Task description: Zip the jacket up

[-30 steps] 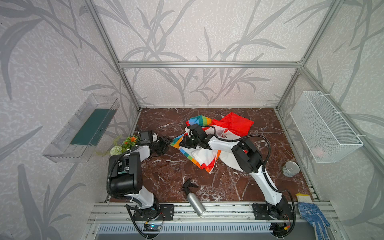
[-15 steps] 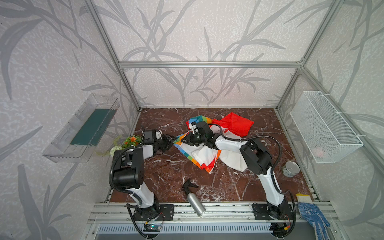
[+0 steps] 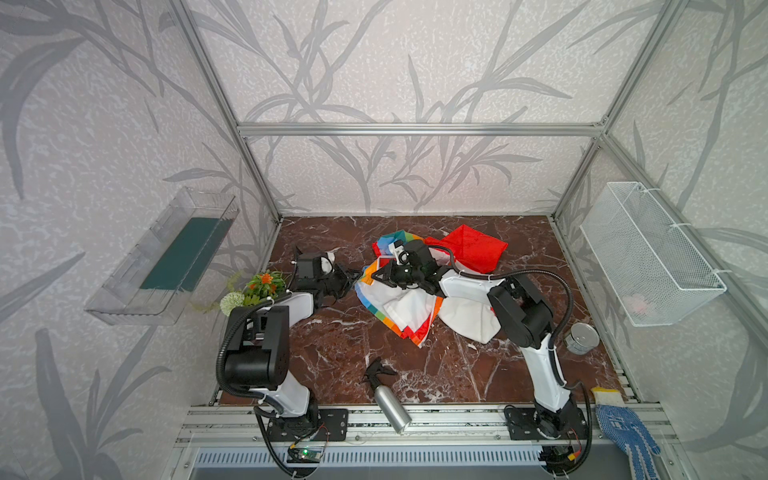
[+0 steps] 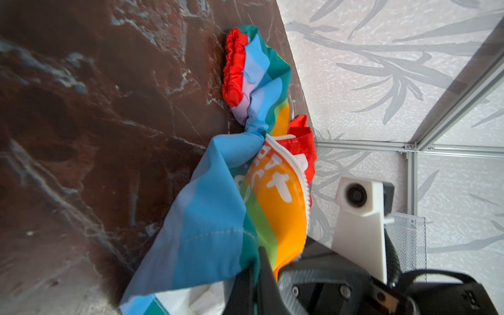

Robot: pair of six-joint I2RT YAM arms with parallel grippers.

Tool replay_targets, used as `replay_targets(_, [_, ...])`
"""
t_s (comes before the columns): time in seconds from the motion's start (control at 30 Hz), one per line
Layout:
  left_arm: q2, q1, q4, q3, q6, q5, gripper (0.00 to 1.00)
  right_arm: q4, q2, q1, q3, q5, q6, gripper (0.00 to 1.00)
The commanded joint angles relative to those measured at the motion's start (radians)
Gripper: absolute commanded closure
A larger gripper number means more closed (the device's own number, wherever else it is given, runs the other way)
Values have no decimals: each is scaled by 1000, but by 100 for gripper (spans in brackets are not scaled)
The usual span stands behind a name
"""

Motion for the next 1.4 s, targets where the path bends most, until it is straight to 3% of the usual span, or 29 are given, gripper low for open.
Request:
replay_targets(0.0, [-25, -16, 79, -33, -66, 42, 100, 91, -23, -9, 1, -18, 21, 100])
replay_targets(0.17, [3, -23, 254, -54, -179, 72, 100, 266, 17, -9, -19, -73, 141, 100])
replay_targets(0.27, [5, -22, 261, -46, -190, 73, 97, 338, 25, -11, -36, -88, 186, 100])
replay_targets(0.5, [7, -23, 326, -56, -233, 69, 91, 345, 32, -11, -36, -116, 220, 100])
replay_targets(0.67, [-1, -23, 356, -55, -258, 68, 79, 398, 48, -11, -41, -134, 274, 100])
replay_targets(0.9, [-12, -23, 397, -58, -287, 68, 70, 481, 80, -16, -36, -156, 331, 100])
replay_targets(1.13, [-19, -22, 435, -60, -309, 69, 57, 459, 87, -18, -27, -168, 331, 100])
replay_targets(1.37, [-23, -23, 449, -64, -311, 74, 56, 433, 96, -24, 0, -178, 324, 100])
